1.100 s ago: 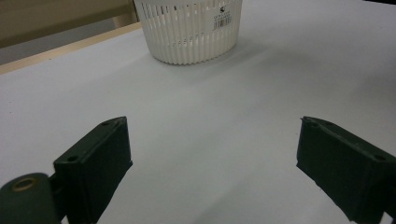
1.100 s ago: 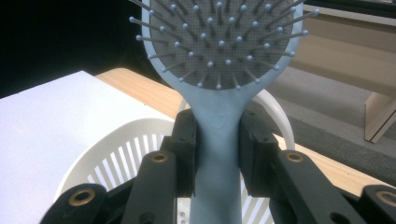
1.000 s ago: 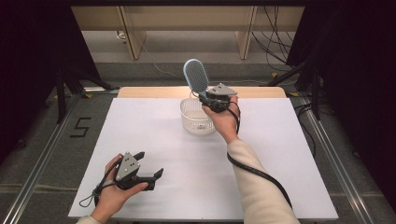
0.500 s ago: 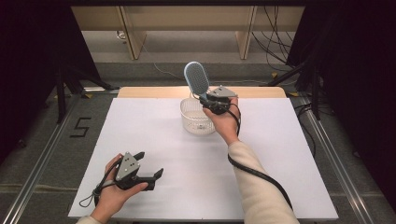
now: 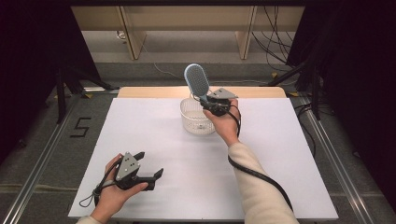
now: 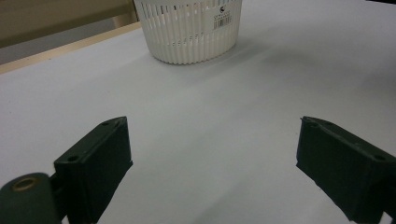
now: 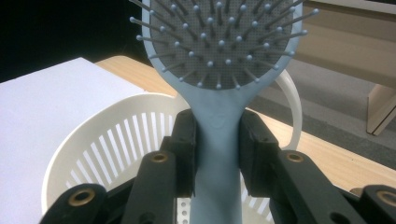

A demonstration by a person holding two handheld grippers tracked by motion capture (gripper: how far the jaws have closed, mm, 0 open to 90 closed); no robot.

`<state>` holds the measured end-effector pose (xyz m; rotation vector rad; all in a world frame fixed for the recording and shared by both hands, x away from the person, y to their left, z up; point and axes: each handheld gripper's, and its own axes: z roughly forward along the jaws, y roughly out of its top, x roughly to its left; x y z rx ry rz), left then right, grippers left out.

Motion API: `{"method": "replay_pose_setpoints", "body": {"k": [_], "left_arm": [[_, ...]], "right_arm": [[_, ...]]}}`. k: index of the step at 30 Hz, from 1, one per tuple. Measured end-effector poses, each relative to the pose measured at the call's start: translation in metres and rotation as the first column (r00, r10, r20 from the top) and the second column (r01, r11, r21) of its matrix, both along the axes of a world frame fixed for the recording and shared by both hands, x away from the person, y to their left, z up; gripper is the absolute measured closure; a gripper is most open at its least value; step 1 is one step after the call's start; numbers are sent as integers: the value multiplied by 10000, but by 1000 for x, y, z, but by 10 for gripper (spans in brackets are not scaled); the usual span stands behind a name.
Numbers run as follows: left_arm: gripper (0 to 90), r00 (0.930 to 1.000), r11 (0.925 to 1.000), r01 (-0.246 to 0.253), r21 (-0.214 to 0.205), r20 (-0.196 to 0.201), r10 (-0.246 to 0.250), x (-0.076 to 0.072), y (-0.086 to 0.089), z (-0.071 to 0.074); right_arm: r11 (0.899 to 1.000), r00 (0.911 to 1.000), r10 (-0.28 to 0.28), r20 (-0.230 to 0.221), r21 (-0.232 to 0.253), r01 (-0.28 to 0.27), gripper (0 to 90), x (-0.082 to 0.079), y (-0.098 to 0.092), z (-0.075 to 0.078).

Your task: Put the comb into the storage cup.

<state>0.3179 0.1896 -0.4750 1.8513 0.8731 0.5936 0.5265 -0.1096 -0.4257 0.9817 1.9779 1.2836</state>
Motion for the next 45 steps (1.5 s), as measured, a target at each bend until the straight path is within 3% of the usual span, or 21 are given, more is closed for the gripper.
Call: {"method": "replay_pose_setpoints", "body": {"k": [37,40,42,45], "left_arm": [[96,10000,10000,18,24,7,-18,0,0,0],[96,10000,10000,8,17,12,-8,0,0,0],[96,10000,10000,7,37,3,-7,0,0,0],[96,10000,10000,14,31,9,-14,0,-1,0]], "right_arm": [[10000,9997,89,-225,24,-89,693,0,-1,-2],[9997,9979,249,-598,-16,-250,597,-1,-2,-1],[9978,9941,519,-947,-359,-556,524,-2,-3,2],[9957,9915,825,-1010,-344,-863,469,-9,-4,6]]}}
